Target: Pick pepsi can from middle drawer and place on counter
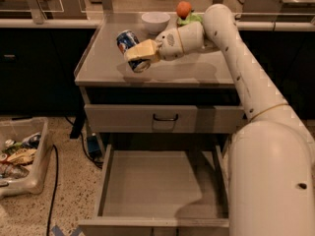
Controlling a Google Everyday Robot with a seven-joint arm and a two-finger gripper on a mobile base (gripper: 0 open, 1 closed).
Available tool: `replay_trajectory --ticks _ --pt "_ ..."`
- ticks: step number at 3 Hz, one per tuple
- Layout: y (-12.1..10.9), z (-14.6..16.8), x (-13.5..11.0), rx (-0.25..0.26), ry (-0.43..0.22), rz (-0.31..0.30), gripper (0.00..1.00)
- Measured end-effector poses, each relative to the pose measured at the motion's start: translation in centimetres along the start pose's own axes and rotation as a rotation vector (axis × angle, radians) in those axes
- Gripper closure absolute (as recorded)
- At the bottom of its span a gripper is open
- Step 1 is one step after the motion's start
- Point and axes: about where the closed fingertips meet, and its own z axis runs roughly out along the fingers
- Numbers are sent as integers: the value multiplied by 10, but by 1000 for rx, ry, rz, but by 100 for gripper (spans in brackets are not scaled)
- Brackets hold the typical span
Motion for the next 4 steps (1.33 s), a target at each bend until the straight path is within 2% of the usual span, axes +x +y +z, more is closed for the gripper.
replay_trajectory --ticks 1,2,3,4 --pt "-18 12 -30 48 -41 -54 100" --pt "-49 37 -45 156 -57 -124 100" --pt "-49 37 -45 156 -57 -124 100" --pt "-49 37 -45 156 -56 -124 85"
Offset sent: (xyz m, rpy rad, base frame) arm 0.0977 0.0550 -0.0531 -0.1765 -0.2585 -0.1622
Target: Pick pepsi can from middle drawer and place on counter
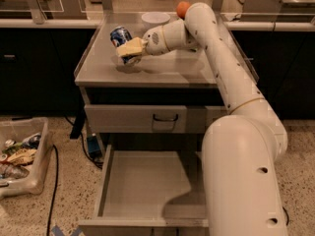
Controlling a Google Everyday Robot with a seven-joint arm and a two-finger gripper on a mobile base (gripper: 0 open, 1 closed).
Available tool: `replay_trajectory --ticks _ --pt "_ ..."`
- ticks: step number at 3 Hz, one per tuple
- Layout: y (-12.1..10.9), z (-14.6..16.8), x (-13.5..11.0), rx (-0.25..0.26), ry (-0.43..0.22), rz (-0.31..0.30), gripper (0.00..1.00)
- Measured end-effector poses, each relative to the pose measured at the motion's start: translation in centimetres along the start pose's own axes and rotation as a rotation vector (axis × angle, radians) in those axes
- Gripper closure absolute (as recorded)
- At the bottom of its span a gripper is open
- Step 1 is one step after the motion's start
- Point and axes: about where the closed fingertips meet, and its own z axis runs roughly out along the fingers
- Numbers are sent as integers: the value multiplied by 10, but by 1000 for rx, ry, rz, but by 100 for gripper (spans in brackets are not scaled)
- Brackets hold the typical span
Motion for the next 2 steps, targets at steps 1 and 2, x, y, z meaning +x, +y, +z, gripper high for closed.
replay_trajectory --ticks 1,2 --pt "0 0 0 0 0 0 62" --pt "0 0 0 0 0 0 38"
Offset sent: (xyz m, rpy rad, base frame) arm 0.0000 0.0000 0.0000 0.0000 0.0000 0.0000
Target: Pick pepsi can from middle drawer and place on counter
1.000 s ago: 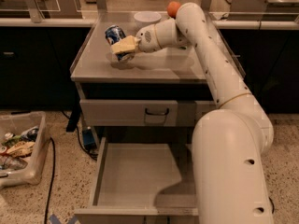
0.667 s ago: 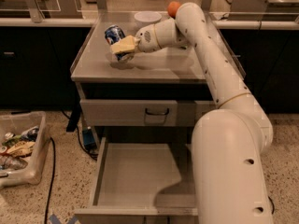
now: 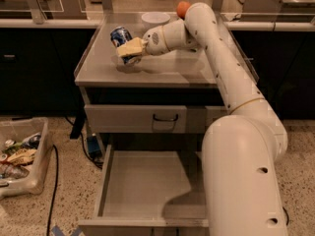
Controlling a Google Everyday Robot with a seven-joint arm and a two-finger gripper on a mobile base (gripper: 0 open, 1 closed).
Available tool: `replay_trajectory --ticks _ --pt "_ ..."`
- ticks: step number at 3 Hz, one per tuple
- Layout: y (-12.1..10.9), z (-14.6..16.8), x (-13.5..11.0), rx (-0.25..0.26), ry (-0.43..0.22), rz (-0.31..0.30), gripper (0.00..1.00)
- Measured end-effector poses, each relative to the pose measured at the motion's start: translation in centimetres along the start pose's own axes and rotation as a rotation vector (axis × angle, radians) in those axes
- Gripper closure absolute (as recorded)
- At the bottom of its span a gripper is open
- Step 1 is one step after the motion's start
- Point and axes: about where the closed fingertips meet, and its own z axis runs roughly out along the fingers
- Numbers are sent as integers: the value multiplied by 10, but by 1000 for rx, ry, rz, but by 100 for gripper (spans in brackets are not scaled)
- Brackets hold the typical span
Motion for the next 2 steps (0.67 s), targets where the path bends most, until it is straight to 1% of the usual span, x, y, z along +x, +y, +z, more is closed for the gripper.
replay_trajectory --ticks 1,2 --pt "0 0 0 0 0 0 14" --pt "0 0 0 0 0 0 0"
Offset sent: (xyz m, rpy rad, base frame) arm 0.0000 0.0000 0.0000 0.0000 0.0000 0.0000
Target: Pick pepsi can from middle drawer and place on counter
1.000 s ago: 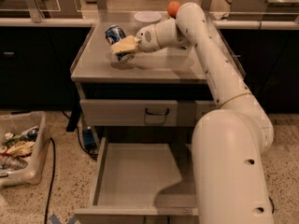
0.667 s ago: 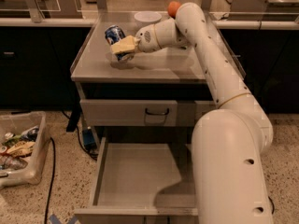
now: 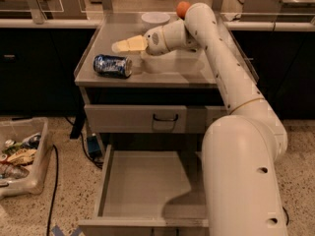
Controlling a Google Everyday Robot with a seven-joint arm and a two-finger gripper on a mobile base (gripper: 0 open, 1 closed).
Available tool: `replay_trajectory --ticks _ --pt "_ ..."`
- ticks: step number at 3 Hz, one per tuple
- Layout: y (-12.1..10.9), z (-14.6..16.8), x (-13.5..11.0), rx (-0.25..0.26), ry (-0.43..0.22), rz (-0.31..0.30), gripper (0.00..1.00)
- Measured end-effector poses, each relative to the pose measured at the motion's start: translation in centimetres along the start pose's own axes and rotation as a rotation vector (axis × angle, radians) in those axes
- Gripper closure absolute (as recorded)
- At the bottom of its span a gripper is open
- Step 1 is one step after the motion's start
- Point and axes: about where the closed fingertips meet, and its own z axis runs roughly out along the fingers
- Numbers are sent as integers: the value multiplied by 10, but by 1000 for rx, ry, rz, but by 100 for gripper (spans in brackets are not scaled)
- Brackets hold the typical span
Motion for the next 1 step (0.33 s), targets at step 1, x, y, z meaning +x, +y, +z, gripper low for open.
replay_trajectory --ticks 1 --pt "0 0 0 0 0 0 0"
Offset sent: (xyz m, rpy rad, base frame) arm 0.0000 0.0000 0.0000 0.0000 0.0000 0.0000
